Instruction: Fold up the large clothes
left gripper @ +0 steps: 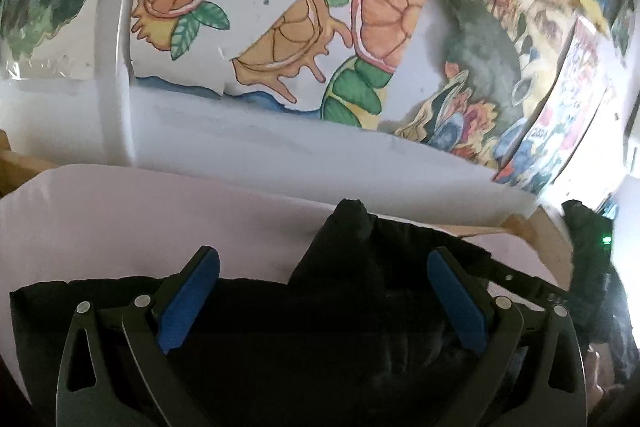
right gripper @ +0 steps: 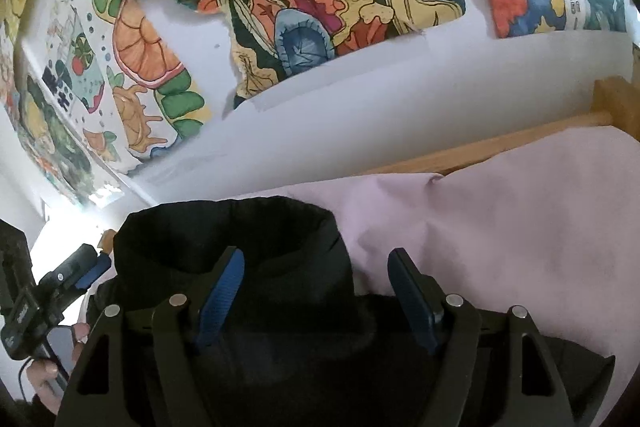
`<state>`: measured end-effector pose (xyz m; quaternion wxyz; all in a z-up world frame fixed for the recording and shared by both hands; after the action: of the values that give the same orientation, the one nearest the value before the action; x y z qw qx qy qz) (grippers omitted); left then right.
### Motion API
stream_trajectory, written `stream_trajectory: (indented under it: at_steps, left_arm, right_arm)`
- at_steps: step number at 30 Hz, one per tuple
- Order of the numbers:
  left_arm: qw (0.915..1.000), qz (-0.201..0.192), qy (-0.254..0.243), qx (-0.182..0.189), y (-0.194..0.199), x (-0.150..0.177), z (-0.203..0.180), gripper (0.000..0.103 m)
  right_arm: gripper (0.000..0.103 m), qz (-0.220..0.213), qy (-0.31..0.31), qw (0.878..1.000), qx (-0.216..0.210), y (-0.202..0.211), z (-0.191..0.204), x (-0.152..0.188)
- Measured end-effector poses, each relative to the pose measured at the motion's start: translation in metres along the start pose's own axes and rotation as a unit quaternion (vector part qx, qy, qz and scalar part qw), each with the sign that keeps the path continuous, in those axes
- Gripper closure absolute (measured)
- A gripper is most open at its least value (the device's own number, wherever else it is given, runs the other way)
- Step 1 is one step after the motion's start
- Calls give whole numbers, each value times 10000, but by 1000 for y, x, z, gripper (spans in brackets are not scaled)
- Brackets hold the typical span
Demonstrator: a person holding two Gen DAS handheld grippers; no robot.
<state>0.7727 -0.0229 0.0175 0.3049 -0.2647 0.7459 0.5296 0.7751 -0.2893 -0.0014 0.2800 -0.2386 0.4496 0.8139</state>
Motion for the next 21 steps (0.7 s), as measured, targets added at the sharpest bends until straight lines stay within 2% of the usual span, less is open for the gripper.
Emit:
stream_trajectory:
  at_steps: [2,4,5,7,8,10,12,15,18,21]
  left_arm:
    - [9999,98,56,-109,-9,-1,-3,1]
    - [9991,226,144,-341,-17,1,-2,3]
    - [9991,228,169,-307,-19,2,-3,6]
    - [9992,204,221,-269,-19,2,-3,34]
    - [9992,211,238,-248,-20,2,-4,42]
    - [9992,216,254,-208,-19,2,-5,77]
    - [9998,-31,220,-8,-7,0,-11,91]
    - [9988,-481,-34,-53,18,0,-23,98]
    - [9970,-708,-294,-133,45,6,-31,100]
    - [9962,-810,-314,30,73,19,-29,100]
  right_arm:
    - [33,-71,-64,10000,-25,1,-2,-1]
    - [43,-114,-158,9998,-65,0,-4,-2]
    - [45,-116,-198,9997,-76,-1,-5,-2]
    - [58,-73,-240,9997,-78,-4,-6,0]
    - [63,-58,-263,9996,-90,-6,-6,2]
    - [77,-69,-288,9994,-173,-6,-4,4]
    - [83,-47,-155,9998,-151,-3,1,7]
    - [87,31,133,9999,-45,9,9,8]
    - [89,10,550,9985,31,35,19,14]
    - [91,-218,1019,9945,83,67,25,32]
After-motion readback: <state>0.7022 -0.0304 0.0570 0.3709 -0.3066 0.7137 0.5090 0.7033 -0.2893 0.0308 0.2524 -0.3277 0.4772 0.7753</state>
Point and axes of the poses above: each gripper's, at about its wrist camera, not at the fingertips, and y roughly against the way its jaws point, z to its left, x to its underside, the point moved 7 cm from there along -y, roughly the way its jaws point, and after that the axes turned 1 degree about y, right-handed, at the moved point
